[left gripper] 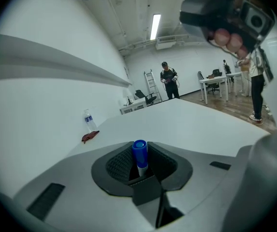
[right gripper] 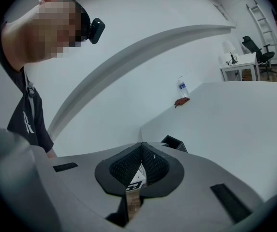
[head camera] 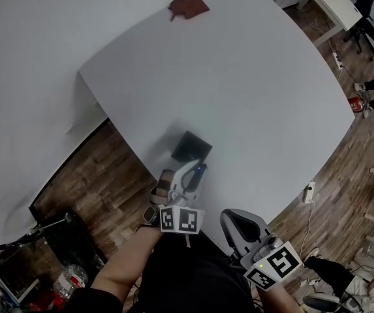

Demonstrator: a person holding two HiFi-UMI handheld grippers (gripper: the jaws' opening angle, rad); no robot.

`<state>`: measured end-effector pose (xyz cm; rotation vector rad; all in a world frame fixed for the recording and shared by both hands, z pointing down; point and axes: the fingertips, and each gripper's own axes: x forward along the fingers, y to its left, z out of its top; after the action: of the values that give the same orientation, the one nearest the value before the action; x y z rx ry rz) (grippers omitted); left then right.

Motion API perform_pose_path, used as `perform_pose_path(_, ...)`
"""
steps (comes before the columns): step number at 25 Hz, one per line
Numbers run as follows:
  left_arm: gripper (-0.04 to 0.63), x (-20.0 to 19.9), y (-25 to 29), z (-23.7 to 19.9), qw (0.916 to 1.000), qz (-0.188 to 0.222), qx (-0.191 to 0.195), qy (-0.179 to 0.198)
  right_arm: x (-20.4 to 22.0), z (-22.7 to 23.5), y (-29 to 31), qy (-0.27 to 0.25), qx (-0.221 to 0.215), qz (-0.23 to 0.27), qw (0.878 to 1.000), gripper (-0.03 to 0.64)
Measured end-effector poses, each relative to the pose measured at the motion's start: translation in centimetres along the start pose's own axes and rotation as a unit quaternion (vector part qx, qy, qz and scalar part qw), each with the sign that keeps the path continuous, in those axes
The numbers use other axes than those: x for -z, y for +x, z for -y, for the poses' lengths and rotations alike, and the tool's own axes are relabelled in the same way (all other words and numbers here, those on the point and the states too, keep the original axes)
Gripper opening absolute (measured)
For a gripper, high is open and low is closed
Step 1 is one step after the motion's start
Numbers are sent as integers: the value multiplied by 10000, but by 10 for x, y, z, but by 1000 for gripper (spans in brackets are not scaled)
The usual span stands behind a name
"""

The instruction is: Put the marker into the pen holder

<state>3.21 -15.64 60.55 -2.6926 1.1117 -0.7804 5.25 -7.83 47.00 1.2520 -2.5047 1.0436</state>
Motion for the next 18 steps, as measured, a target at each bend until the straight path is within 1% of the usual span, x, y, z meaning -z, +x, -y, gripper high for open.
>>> perform_pose_path(4, 78, 2, 0, 3, 10000, -1, 25, 74, 0, 1, -4, -9, 9, 26, 10000, 15)
perform_pose_path(7, 95, -1, -2, 3, 9999, 17, 38, 91, -2, -1, -7, -13, -23, 81, 10000, 15)
perform_pose_path(10, 112, -10, -8, 3, 9999, 105, 4, 119, -4, -2, -9, -64, -62, 162, 9998, 15)
perform_pose_path(18, 115, -42, -34, 1, 9992, 303, -142, 222, -10, -12, -21, -291, -184, 346, 9988, 15)
